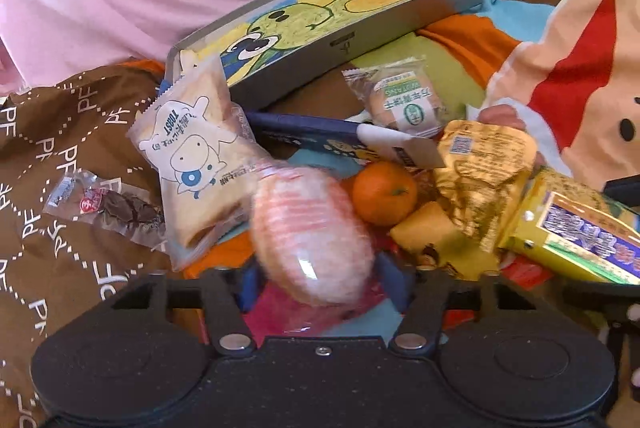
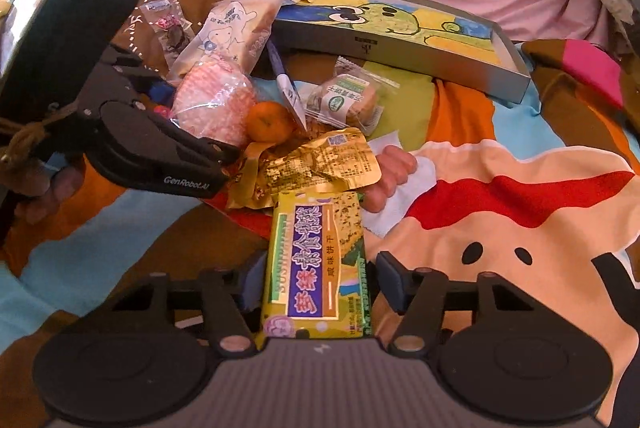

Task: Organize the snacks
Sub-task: 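Grasp the green-yellow biscuit pack with the right gripper while the left grasps the pink wafer bag, then carry the biscuit pack and wafer bag up over the gray tray with both grippers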

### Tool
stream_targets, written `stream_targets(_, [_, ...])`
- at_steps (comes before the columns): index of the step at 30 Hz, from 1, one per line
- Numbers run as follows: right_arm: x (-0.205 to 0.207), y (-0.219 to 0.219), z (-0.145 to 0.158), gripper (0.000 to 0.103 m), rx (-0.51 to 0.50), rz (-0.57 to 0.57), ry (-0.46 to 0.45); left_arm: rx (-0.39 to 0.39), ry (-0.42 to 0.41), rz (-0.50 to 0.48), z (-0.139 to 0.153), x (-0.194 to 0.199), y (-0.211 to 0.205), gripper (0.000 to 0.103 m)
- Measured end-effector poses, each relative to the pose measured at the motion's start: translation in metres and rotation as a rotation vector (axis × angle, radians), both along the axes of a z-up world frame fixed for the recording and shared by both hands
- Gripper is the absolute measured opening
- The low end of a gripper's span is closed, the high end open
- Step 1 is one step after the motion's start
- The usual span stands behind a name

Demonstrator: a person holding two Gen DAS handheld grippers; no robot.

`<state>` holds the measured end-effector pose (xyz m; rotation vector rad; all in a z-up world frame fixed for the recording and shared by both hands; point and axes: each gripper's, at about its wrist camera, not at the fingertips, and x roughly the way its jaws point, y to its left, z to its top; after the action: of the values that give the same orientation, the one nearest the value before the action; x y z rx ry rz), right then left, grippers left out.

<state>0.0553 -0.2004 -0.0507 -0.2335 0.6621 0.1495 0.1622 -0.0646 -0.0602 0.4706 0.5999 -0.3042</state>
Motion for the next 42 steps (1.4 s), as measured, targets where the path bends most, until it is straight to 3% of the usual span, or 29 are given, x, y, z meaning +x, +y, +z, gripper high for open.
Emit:
stream_targets(3, [0.002,0.000,0.000,0.063,0.004,-0.001,0.011,-0.031,-0.008,0.002,0.000,-0.006,0.004,0.047])
stream_targets(5, [0.006,-0.002,-0.001,0.068,0.018,-0.010,0.031,-0.050,-0.003,0.009,-0.001,-0.007,0.006,0.031])
stream_targets(8, [0.008,-0.009,0.000,0.068,0.063,-0.024,0.047,-0.085,0.013,0.042,-0.002,-0.007,0.011,0.025])
stream_targets(10, [0.007,-0.009,0.000,0.064,0.068,-0.022,0.045,-0.112,0.023,0.067,-0.002,-0.008,0.015,0.023])
stream_targets(11, [0.006,-0.008,0.001,0.057,0.068,-0.014,0.042,-0.129,0.026,0.080,-0.002,-0.009,0.017,0.022])
stream_targets(20, [-0.005,-0.004,0.004,0.052,0.048,0.009,0.027,-0.217,0.073,0.110,0.003,-0.042,0.031,0.021])
stream_targets(28, [-0.023,0.009,0.009,0.052,-0.063,0.082,-0.043,-0.261,0.055,0.094,0.013,-0.066,0.035,0.020])
stream_targets(35, [-0.026,0.013,0.020,0.052,-0.099,0.118,-0.087,-0.281,0.038,0.094,0.020,-0.067,0.034,0.020])
stream_targets(42, [0.004,-0.004,0.048,0.052,-0.088,0.119,-0.093,-0.326,0.010,0.092,0.046,-0.044,0.029,0.020])
